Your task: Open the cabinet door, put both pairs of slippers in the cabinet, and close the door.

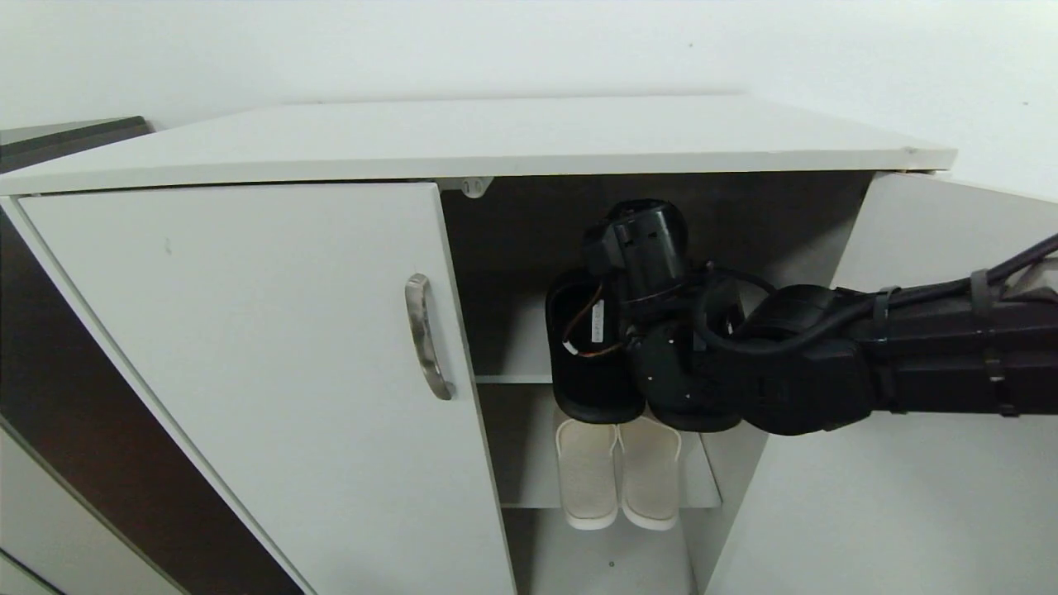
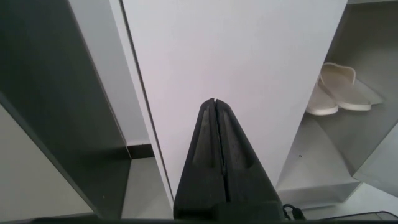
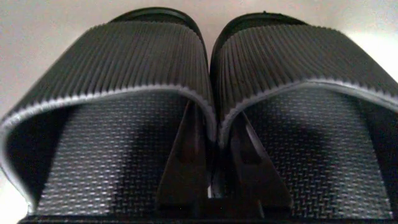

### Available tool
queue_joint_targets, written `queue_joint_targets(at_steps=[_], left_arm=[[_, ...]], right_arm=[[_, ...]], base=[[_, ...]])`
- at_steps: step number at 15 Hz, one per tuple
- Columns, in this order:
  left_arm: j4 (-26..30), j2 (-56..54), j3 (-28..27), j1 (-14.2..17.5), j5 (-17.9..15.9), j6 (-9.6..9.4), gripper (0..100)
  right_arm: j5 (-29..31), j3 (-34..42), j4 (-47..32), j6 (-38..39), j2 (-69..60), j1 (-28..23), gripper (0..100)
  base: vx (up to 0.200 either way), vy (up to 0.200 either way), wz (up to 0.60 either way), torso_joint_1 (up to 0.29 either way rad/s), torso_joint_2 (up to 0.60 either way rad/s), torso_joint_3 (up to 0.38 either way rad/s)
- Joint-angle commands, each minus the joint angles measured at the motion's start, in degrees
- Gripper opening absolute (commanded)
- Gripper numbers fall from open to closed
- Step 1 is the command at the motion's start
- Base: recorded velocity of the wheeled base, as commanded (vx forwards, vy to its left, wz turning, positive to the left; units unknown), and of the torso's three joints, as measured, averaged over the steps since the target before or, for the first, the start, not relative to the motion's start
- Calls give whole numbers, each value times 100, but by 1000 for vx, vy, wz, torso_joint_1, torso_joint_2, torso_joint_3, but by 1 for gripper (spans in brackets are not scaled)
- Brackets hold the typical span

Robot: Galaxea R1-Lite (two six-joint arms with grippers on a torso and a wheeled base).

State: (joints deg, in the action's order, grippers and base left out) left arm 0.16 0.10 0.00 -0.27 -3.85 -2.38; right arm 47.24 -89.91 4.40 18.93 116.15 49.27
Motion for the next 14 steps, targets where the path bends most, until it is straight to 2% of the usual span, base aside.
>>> queue_joint_targets(at_steps=[1, 9, 14], left_arm=[[2, 8, 0, 0, -1, 0, 0], [2, 8, 0, 0, -1, 0, 0], [2, 8, 0, 0, -1, 0, 0]], right_arm=[[-30, -273, 17, -39, 320, -173, 0], [-136, -1090, -18, -206, 813, -463, 0], [-145, -1214, -97, -206, 918, -471, 0]], base=[[0, 0, 0, 0, 0, 0], [0, 0, 0, 0, 0, 0], [0, 0, 0, 0, 0, 0]])
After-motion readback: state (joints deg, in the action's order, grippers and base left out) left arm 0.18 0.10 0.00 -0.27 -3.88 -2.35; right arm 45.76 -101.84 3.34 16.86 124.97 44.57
